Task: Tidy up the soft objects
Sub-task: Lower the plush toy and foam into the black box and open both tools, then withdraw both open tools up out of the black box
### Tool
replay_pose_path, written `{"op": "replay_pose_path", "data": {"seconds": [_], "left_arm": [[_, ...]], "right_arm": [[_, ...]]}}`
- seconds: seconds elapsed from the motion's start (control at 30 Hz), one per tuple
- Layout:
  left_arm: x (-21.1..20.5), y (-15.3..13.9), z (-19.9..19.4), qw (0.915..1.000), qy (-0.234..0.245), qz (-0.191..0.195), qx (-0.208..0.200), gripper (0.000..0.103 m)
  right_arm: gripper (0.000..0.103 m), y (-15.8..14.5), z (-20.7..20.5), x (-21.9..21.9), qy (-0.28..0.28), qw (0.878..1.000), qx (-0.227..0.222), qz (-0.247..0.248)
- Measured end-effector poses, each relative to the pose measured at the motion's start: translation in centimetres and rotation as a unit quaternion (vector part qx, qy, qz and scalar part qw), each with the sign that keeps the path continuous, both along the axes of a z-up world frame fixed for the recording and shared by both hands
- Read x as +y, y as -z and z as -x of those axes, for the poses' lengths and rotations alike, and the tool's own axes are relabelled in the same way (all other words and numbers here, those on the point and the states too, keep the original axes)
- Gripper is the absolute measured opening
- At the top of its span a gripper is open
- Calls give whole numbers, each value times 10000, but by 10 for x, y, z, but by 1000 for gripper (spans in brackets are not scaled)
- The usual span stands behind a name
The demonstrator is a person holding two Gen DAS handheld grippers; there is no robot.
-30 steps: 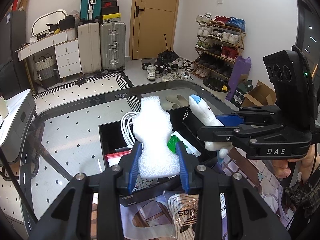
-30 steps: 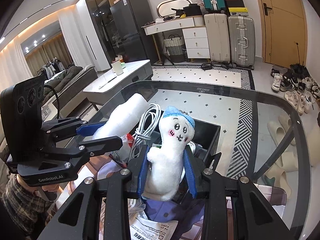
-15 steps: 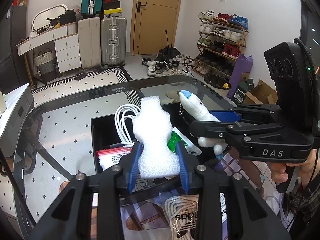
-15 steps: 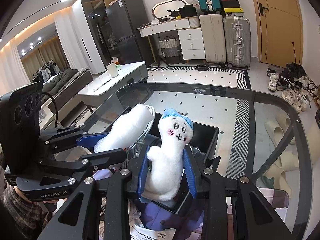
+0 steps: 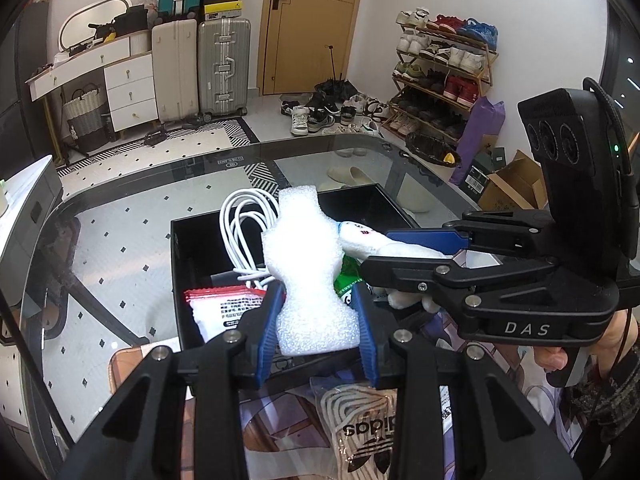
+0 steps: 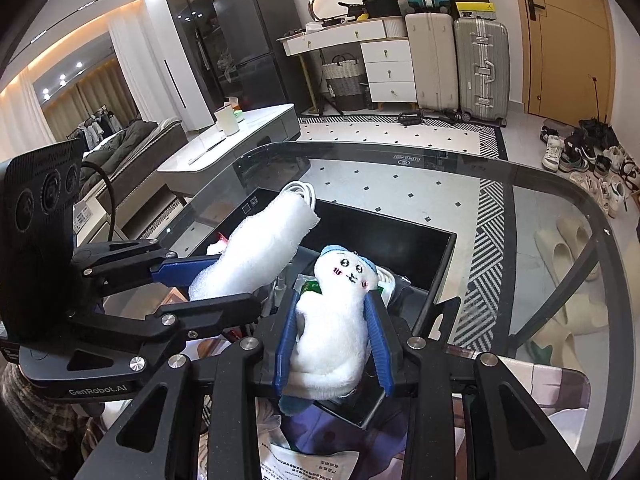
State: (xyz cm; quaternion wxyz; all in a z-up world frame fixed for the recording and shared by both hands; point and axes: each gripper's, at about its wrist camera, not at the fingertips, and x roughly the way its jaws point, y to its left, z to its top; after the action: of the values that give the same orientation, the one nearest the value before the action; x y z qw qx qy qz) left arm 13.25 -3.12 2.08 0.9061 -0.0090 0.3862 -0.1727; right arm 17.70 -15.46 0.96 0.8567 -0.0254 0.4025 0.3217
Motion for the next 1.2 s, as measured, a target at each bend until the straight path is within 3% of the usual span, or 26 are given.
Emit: {"op": "replay_pose_path", "data": {"seconds": [0.17,0.2,0.23,0.3,0.37,0.47,0.53,0.8,1.2], "left_arm": [[1,-2,0,10000,-12,-26,-29,36],[0,-3,1,10000,-24,-53,-38,39],[0,-4,1,10000,-40,-77,-48,48],[0,-5,4,9998,-60,-103,-136,58],[2,-6,4,9998,-96,-119,-138,59],[5,-6,4,9998,-134,-113,-132,65],[8,-8,5,9996,-199,-81,-156,79],[11,-18,12,9991,-243,-143,-302,96],[11,-21,17,9989,-298,-176,-306,103]], "right_arm": [[34,1,1,1,6,10000,-13,-23],[34,0,2,2,8,10000,-16,-26],[34,1,2,2,1,10000,-20,-36],[39,-1,3,1,-15,10000,4,-80],[53,-6,4,-2,14,9999,-27,-167],[56,-13,6,-5,47,9997,-153,-188],[61,-16,7,-7,74,9996,-184,-212],[83,-24,10,-20,112,9993,-223,-276],[99,-28,14,-26,98,9992,-303,-229]]}}
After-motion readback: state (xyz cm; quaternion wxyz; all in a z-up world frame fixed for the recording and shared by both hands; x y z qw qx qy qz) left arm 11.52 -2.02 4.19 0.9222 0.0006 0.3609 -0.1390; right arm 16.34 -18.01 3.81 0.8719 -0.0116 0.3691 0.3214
